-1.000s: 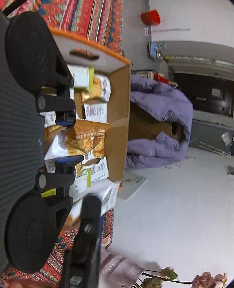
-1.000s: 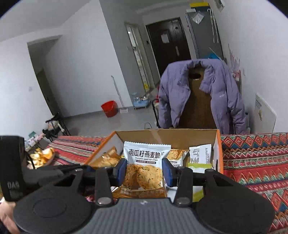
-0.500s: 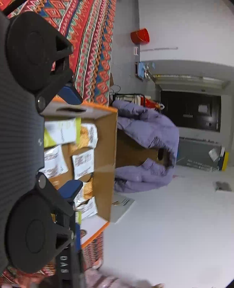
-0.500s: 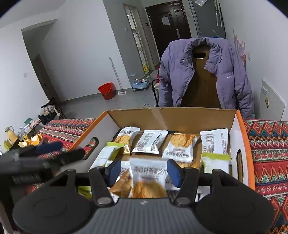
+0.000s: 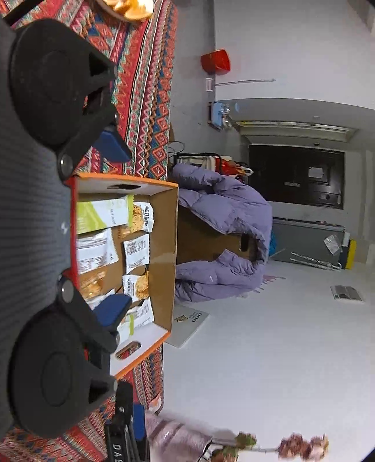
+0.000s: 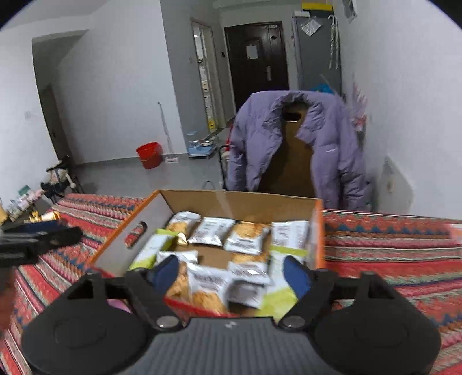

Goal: Organize snacks
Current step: 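Withdraw both open tools from the box back to the remaining packets, then grasp a pink packet with the left tool while the right tool grasps another pink packet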

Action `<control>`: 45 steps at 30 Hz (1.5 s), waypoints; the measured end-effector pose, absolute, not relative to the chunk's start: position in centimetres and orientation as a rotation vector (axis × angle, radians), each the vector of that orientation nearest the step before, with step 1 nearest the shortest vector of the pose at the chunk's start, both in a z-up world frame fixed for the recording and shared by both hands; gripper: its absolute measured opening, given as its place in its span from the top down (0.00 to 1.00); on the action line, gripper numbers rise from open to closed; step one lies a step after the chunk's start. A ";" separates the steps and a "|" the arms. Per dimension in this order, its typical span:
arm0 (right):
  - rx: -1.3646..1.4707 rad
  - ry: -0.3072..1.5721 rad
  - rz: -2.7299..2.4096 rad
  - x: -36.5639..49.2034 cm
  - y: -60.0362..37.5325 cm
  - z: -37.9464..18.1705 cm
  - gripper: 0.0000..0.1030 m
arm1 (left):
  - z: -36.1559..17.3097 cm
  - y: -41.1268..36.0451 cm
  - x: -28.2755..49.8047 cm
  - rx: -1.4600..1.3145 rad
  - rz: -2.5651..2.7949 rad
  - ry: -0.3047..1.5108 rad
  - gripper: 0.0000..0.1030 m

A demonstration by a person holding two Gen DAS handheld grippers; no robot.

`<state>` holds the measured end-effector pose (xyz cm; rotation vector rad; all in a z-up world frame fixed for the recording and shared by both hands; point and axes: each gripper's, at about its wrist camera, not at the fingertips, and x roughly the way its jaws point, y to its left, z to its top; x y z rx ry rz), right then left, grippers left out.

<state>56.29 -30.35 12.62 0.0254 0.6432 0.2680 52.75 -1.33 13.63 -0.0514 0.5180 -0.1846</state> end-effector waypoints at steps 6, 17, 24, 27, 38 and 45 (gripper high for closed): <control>-0.004 0.643 0.180 50.6 -33.1 13.7 0.13 | 14.5 -0.9 46.9 -0.005 -0.169 0.520 0.00; -0.033 0.513 0.178 38.5 -34.6 14.4 0.01 | 14.3 -0.9 36.2 0.004 -0.133 0.430 0.00; -0.061 0.415 0.202 30.4 -33.6 13.0 0.01 | 12.6 -0.8 29.2 0.061 -0.112 0.378 0.00; -0.072 0.395 0.221 27.2 -32.7 11.9 0.00 | 11.5 -1.0 25.8 0.092 -0.106 0.352 0.00; -0.083 0.366 0.214 18.2 -30.1 6.0 0.00 | 7.6 -0.5 17.4 0.066 -0.076 0.341 0.00; -0.125 0.447 0.170 18.0 -29.4 4.1 0.00 | 7.0 -1.3 17.6 0.116 -0.103 0.341 0.00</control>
